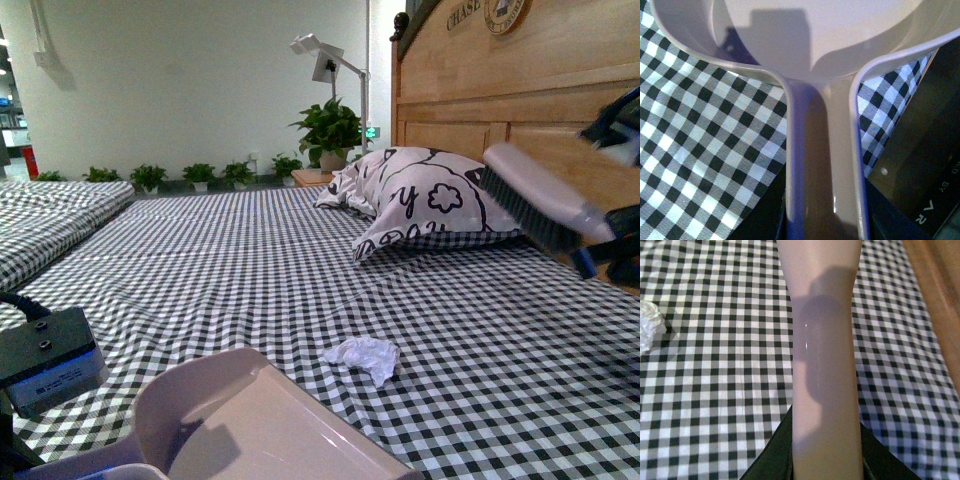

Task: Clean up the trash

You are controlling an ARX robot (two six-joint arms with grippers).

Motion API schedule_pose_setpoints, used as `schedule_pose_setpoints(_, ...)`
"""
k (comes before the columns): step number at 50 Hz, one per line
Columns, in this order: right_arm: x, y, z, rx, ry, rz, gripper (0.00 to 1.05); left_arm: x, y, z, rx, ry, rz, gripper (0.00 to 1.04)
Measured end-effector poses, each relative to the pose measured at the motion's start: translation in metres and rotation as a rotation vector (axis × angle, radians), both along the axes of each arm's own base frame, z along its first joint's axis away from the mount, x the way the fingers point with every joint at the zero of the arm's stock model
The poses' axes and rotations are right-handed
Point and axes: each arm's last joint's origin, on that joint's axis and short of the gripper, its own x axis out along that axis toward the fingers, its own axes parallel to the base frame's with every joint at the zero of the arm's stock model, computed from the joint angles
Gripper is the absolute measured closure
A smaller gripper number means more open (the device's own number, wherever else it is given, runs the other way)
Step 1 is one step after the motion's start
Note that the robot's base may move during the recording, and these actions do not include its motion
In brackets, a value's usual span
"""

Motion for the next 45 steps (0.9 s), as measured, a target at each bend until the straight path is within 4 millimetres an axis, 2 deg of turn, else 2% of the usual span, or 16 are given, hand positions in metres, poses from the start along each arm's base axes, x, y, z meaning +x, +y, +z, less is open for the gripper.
schedule_pose_setpoints(7, 0.053, 0.01, -0.045, 0.017, 0.191, -0.033, 0.86, 0.0, 0.0, 0.0, 0.0, 0.0, 0.0, 0.79)
schedule_pose_setpoints(13, 0.072, 0.017, -0.076, 0.048, 0.283, -0.05, 0.86, 0.0, 0.0, 0.0, 0.0, 0.0, 0.0, 0.79)
schedule_pose_setpoints(16, 0.075, 0.021, -0.086, 0.069, 0.313, -0.047, 0.86, 0.0, 0.0, 0.0, 0.0, 0.0, 0.0, 0.79)
schedule_pose_setpoints(25, 0.071, 0.034, -0.099, 0.125, 0.392, 0.01, 0.86, 0.0, 0.0, 0.0, 0.0, 0.0, 0.0, 0.79)
schedule_pose_setpoints(32, 0.058, 0.044, -0.103, 0.197, 0.5, 0.121, 0.86, 0.0, 0.0, 0.0, 0.0, 0.0, 0.0, 0.79)
schedule_pose_setpoints(39, 0.031, 0.054, -0.092, 0.334, 0.644, 0.348, 0.86, 0.0, 0.0, 0.0, 0.0, 0.0, 0.0, 0.79)
schedule_pose_setpoints(45, 0.017, 0.054, -0.074, 0.384, 0.648, 0.486, 0.87, 0.0, 0.0, 0.0, 0.0, 0.0, 0.0, 0.79)
